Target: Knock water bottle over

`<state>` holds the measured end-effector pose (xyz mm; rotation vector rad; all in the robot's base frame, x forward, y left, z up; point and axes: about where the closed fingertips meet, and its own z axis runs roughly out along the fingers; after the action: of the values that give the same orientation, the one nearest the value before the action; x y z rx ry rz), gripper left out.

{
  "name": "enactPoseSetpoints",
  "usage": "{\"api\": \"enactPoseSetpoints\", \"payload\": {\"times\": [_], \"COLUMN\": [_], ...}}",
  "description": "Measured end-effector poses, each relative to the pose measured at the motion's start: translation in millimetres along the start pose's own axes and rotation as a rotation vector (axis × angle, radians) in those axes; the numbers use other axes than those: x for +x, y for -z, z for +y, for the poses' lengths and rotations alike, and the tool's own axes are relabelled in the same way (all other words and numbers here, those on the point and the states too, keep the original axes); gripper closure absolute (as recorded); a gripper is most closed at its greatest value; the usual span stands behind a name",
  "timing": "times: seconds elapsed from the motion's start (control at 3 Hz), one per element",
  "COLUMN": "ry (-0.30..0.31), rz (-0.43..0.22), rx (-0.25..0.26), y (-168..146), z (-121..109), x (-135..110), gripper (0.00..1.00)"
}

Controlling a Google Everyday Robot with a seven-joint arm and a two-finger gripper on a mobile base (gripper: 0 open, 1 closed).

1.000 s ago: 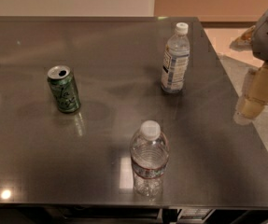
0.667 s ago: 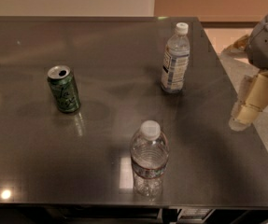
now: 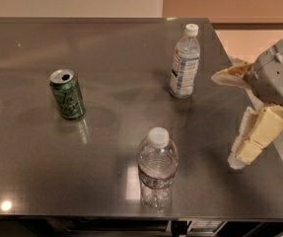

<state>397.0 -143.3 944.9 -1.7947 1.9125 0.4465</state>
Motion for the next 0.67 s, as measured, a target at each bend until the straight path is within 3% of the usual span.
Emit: {"api": "enactPoseSetpoints", "payload": {"times": [0.67], "ry": [0.021], "rz": [-0.185], "rx": [-0.025], "y": [-26.1], "z": [44.2], "x": [-22.5], "gripper": [0.00]}}
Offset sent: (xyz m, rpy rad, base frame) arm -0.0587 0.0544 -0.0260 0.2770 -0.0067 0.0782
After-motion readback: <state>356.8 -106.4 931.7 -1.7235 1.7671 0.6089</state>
